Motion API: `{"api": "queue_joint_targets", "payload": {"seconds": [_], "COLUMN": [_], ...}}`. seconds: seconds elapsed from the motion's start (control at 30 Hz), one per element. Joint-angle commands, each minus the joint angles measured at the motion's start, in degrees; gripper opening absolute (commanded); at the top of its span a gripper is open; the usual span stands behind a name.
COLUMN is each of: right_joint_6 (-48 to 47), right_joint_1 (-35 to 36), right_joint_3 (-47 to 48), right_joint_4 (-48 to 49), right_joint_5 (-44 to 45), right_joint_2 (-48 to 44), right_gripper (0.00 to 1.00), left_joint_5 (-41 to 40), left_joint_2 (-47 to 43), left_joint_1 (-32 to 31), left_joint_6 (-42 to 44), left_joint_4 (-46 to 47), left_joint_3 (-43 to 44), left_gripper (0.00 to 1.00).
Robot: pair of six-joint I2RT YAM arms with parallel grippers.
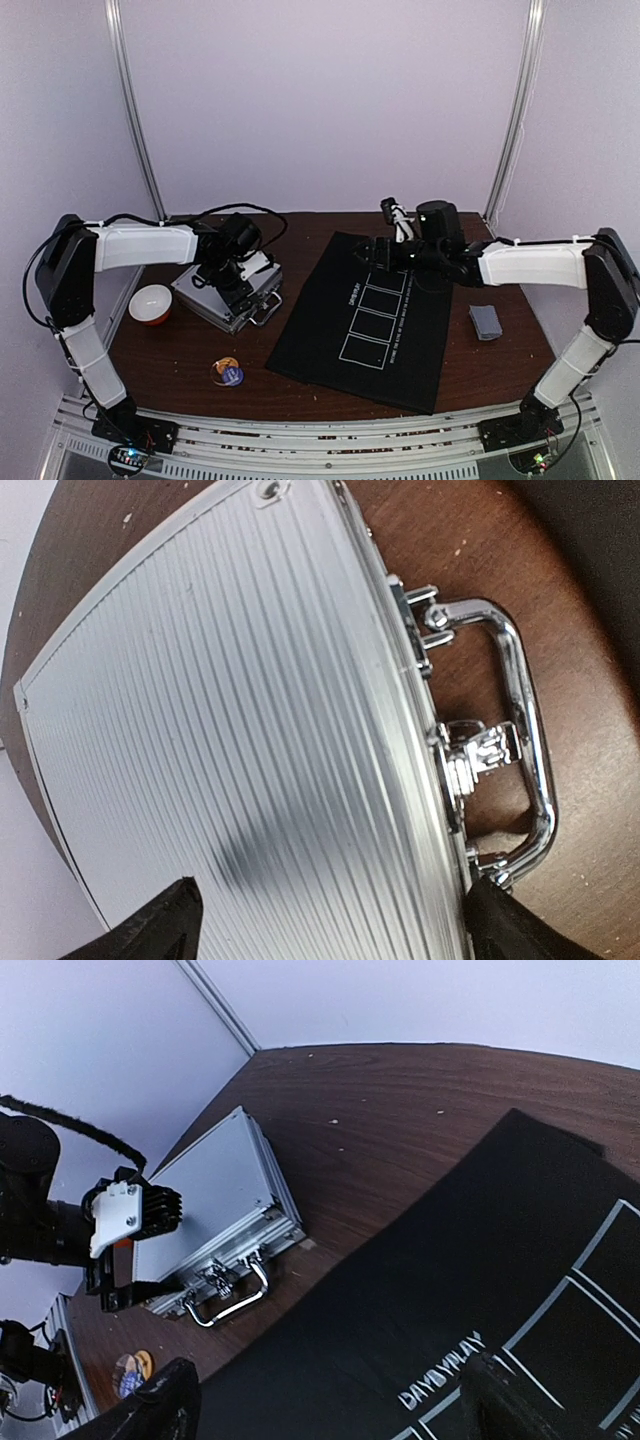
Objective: Distribute texas hold em gaming equipment
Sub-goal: Open the chip case at the center of the board.
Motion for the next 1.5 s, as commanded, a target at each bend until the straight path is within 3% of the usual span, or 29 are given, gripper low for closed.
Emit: {"api": "queue_joint_targets", "payload": {"seconds": [0.0, 0.17, 0.3, 0.77, 1.03, 1.33, 1.47], "right_joint_6": [3.69, 8.99, 9.34, 9.2, 10.49, 10.63, 10.16], "right_joint_1": [5.05, 8.25, 10.48, 14.48, 15.18, 15.44, 15.37], "right_joint_3": [11.37, 23.77, 35.9, 57.86, 61.17, 61.17, 61.19], "right_joint_4": [2.41, 4.45, -0.05, -7.11, -6.81, -5.67, -5.44], "right_joint_5": [-2.04, -6.18, -7.99, -4.63, -0.92, -0.49, -1.02], "right_joint_2": [12.0, 26.66, 38.02, 57.27, 60.87, 62.22, 61.67], "right_gripper": [0.89, 0.75, 0.67, 0.54, 0.38, 0.0, 0.0], "left_joint_5": [-4.63, -5.35, -8.41, -16.89, -18.67, -18.86, -18.84], "left_joint_2": [-0.24, -1.59, -2.53, -6.18, -7.32, -8.77, -9.66], "left_joint_1": [1.88, 2.16, 2.27, 2.53, 3.75, 6.58, 7.8], "left_joint_6": [-1.01, -1.2, -1.3, 0.82, 1.5, 1.98, 2.14], "left_joint_4": [-0.33, 2.04, 3.64, 11.82, 13.35, 14.91, 15.49], "left_joint_3": [-0.18, -1.29, -1.81, -4.96, -5.48, -6.77, -6.73], "left_gripper": [0.91, 0.86, 0.83, 0.8, 0.79, 0.79, 0.78]}}
